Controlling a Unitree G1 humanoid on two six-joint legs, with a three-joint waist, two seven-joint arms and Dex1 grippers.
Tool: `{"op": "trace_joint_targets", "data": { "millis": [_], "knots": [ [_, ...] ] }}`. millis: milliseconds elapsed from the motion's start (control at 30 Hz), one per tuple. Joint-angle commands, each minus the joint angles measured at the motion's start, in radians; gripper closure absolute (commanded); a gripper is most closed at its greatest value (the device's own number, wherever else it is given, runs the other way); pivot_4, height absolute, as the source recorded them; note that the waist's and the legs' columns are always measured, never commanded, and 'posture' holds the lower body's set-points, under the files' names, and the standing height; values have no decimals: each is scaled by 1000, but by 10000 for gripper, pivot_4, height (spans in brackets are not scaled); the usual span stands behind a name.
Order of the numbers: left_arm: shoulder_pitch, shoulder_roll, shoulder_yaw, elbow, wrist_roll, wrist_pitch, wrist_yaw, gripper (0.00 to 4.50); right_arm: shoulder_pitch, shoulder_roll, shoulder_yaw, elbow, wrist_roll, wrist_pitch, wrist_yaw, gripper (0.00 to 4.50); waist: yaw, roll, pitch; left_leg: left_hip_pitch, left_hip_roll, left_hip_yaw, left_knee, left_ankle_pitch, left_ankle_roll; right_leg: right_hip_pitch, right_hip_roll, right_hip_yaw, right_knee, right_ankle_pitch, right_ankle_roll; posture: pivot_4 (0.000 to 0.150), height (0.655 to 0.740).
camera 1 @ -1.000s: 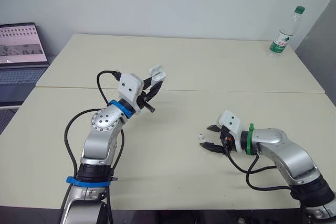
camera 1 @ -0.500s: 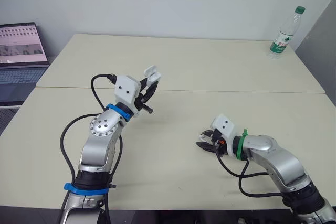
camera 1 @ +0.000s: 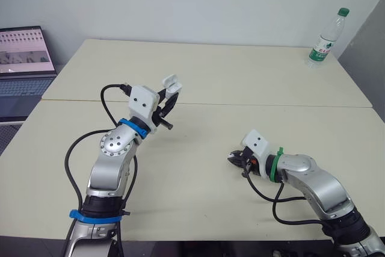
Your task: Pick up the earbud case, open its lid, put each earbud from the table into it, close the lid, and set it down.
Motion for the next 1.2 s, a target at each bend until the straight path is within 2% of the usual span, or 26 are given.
{"op": "trace_joint_targets", "data": {
  "millis": [33,200,267,433,500,700,900,1033,1200],
  "knots": [
    [-15,1,0,-31,5,-23,6,37030,-26,-49,-33,-14,45,-18,84,40698,0,0,0,0,0,0,0,0,0,0,0,0,0,0,0,1500,7400],
    [-20,-21,-10,-6,8,-57,12,37030,-92,-263,-125,59,77,-135,301,40698,1,0,0,0,-1,0,0,0,0,0,0,0,0,0,0,1500,7400],
    [-22,-44,-21,7,13,-79,18,37030,-106,-381,-155,166,61,-203,399,40698,3,0,0,0,-1,0,0,0,0,1,0,0,-1,0,0,1500,7400],
    [-19,-75,-40,24,28,-113,27,37030,-134,-555,-152,398,-2,-371,557,40698,4,0,0,0,-2,0,0,0,1,1,-1,1,-1,0,0,1500,7400],
    [-14,-87,-44,30,31,-128,37,37030,-124,-621,-112,552,-103,-569,604,40698,4,0,0,0,-2,1,0,-1,1,1,-1,1,-1,0,0,1500,7400],
    [-9,-105,-38,20,33,-141,54,37030,-186,-646,-42,908,-266,-891,659,40698,-2,0,0,3,-1,4,0,-1,1,1,-1,4,0,0,0,1500,7400],
    [5,-102,-33,3,35,-153,57,37030,-286,-640,6,1184,-395,-1115,646,40698,-2,0,0,16,-2,7,-6,-1,1,11,-1,8,-2,0,0,1500,7400],
    [27,-111,-44,-19,40,-152,64,37030,-333,-643,25,1292,-454,-1209,648,40698,-1,0,0,16,-2,7,-5,-1,1,12,-2,8,-2,0,0,1500,7400],
    [41,-113,-49,-37,42,-146,69,37030,-366,-627,32,1345,-483,-1257,666,40698,-1,0,0,17,-2,6,-5,0,1,14,-2,8,-2,0,0,1500,7400]
  ]
}}
